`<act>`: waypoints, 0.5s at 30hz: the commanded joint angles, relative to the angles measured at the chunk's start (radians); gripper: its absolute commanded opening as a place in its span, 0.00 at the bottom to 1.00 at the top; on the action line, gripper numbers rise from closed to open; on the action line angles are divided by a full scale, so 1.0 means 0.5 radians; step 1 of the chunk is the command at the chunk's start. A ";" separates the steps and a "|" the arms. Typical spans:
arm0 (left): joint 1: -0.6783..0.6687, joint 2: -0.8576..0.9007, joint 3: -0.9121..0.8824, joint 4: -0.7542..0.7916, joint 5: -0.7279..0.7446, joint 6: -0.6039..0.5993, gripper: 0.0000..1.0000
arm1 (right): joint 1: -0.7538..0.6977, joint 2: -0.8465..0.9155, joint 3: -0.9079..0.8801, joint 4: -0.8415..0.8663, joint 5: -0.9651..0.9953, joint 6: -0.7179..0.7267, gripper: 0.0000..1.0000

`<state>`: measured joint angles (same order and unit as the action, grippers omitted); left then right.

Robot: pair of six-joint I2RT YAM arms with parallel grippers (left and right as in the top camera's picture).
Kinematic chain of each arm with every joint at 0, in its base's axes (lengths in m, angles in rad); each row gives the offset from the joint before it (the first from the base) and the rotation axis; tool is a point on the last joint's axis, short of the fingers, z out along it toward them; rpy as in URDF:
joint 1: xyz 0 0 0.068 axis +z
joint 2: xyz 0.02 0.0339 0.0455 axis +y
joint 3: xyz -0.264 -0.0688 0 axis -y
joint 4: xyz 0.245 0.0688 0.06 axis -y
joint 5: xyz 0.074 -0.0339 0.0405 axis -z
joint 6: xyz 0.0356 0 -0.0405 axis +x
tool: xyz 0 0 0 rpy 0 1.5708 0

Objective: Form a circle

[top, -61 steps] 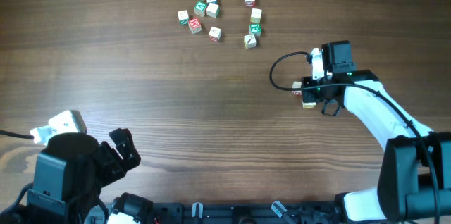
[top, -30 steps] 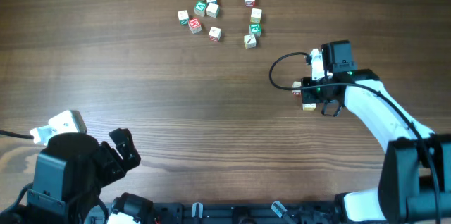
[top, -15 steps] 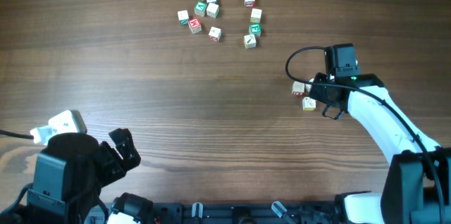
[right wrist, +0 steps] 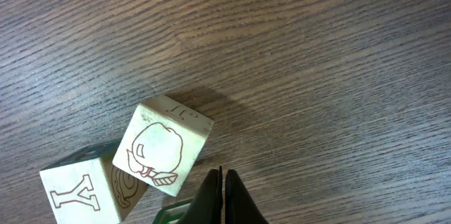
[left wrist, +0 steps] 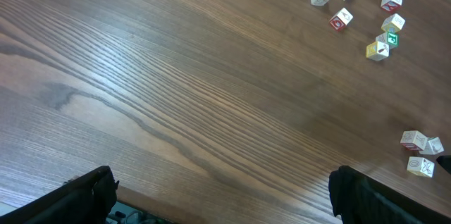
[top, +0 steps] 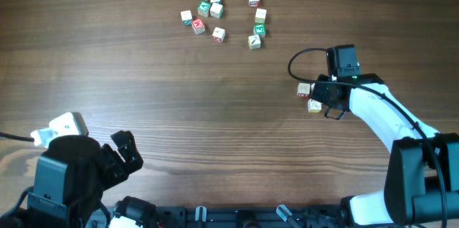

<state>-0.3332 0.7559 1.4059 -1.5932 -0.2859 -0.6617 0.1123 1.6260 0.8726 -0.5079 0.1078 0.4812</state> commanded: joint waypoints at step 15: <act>0.009 0.005 0.000 0.005 0.010 -0.025 1.00 | 0.002 0.024 -0.008 0.051 -0.115 -0.119 0.04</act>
<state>-0.3332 0.7559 1.4059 -1.5932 -0.2863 -0.6613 0.1123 1.6260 0.8726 -0.4881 0.0673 0.4400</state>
